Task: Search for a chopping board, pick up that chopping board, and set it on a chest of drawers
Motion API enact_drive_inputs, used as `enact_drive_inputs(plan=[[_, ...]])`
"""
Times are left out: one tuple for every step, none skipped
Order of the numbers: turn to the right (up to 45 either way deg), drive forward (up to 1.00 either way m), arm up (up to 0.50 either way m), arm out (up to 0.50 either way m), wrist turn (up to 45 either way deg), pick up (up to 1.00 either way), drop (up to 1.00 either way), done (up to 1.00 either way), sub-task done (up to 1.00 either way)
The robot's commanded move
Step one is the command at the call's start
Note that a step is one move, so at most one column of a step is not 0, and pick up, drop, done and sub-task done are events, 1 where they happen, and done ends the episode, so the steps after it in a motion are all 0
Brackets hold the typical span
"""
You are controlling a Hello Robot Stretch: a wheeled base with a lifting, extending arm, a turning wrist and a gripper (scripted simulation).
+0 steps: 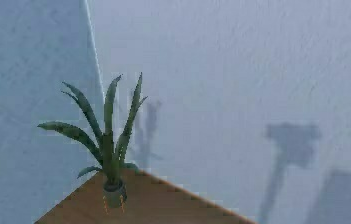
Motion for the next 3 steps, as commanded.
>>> enact_drive_inputs(plan=[[-45.0, 0.0, 0.0, 0.0, 0.0, 0.0, 0.0, 0.0, 0.0], [-15.0, 0.0, 0.0, 0.0, 0.0, 0.0, 0.0, 0.0, 0.0], [0.0, 0.45, 0.0, 0.0, 0.0, 0.0, 0.0, 0.0, 0.0]])
